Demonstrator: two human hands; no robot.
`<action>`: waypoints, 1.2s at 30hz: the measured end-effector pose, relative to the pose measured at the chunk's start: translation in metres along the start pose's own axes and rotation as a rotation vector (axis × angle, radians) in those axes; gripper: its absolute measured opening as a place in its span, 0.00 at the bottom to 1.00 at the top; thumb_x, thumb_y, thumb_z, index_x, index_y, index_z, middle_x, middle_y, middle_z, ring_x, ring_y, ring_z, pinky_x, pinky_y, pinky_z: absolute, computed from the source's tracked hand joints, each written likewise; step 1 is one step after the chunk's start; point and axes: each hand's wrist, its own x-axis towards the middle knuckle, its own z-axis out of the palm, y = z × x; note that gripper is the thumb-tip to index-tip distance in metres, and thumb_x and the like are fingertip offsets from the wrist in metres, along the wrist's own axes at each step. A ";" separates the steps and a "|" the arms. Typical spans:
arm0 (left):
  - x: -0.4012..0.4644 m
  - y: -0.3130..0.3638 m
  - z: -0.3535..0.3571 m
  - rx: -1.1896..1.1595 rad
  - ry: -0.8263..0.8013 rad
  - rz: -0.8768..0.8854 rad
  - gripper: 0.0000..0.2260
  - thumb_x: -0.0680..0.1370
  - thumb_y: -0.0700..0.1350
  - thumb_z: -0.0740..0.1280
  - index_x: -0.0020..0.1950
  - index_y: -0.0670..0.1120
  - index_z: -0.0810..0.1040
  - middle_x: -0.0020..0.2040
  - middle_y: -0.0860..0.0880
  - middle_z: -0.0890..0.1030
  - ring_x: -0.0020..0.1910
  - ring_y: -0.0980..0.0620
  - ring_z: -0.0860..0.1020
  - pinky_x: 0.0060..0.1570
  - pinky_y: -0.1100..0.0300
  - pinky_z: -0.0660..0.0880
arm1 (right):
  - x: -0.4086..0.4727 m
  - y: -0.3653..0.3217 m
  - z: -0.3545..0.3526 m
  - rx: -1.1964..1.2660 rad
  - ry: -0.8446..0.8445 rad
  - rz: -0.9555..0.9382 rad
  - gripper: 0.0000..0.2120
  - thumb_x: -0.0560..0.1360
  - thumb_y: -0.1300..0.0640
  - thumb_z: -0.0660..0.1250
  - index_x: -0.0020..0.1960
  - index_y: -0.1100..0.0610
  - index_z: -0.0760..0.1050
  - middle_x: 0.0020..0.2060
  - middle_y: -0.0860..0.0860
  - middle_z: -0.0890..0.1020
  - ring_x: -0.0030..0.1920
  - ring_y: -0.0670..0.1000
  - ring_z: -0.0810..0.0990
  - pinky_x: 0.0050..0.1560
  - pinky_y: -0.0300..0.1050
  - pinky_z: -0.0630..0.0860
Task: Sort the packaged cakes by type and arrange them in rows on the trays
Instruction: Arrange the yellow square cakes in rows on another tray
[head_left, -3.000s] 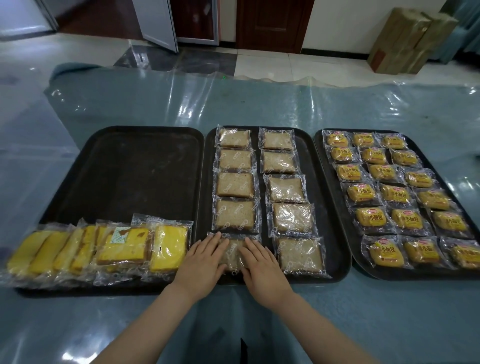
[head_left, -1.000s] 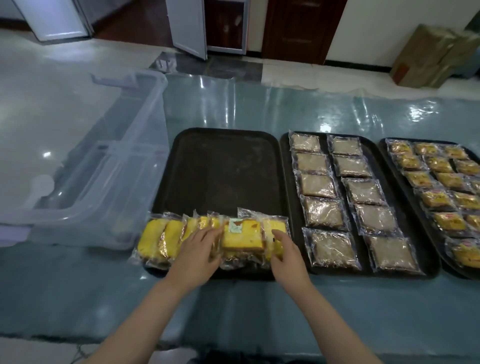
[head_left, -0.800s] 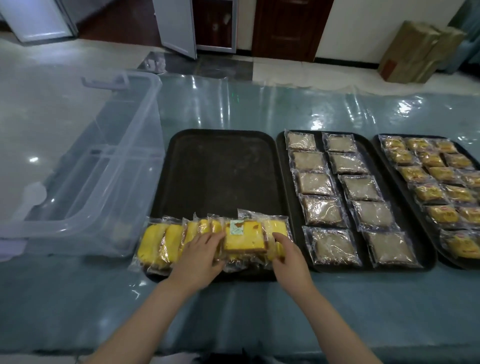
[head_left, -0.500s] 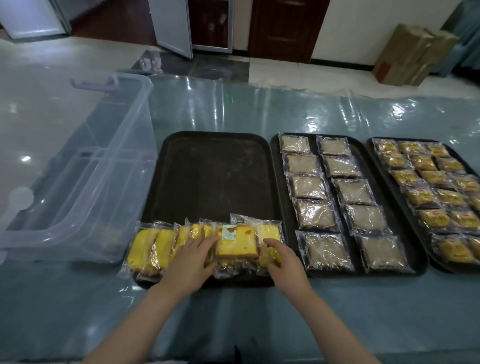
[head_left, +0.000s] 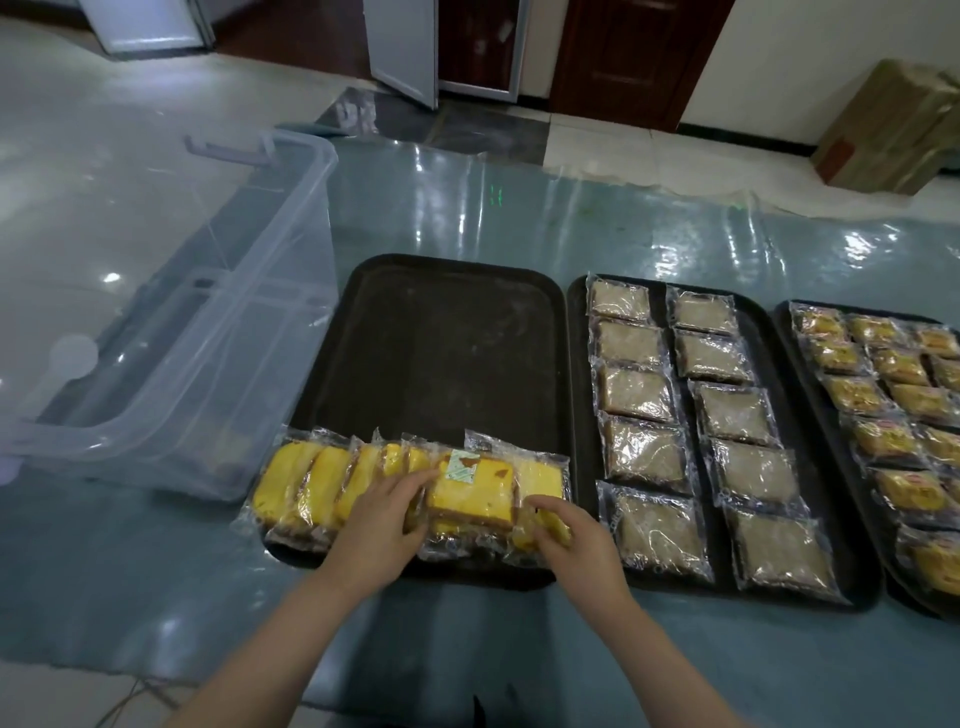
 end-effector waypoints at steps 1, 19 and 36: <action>0.000 0.000 0.000 -0.005 0.004 -0.001 0.28 0.77 0.43 0.71 0.73 0.59 0.67 0.65 0.57 0.74 0.65 0.55 0.70 0.67 0.53 0.70 | 0.000 0.000 0.000 0.025 0.007 0.008 0.15 0.78 0.60 0.69 0.60 0.44 0.80 0.58 0.39 0.80 0.59 0.36 0.76 0.56 0.25 0.70; 0.061 0.003 -0.051 -0.127 0.154 -0.003 0.07 0.78 0.51 0.69 0.56 0.59 0.79 0.49 0.64 0.77 0.55 0.64 0.72 0.52 0.69 0.68 | 0.059 -0.053 0.000 0.233 0.174 0.022 0.07 0.77 0.55 0.71 0.48 0.41 0.81 0.44 0.37 0.84 0.50 0.36 0.81 0.51 0.32 0.75; 0.163 -0.030 -0.059 -0.335 0.119 -0.442 0.11 0.82 0.56 0.61 0.51 0.51 0.76 0.44 0.51 0.80 0.43 0.54 0.78 0.38 0.59 0.71 | 0.180 -0.079 0.033 0.263 -0.025 0.274 0.06 0.81 0.56 0.64 0.49 0.51 0.80 0.43 0.50 0.83 0.48 0.50 0.83 0.51 0.45 0.82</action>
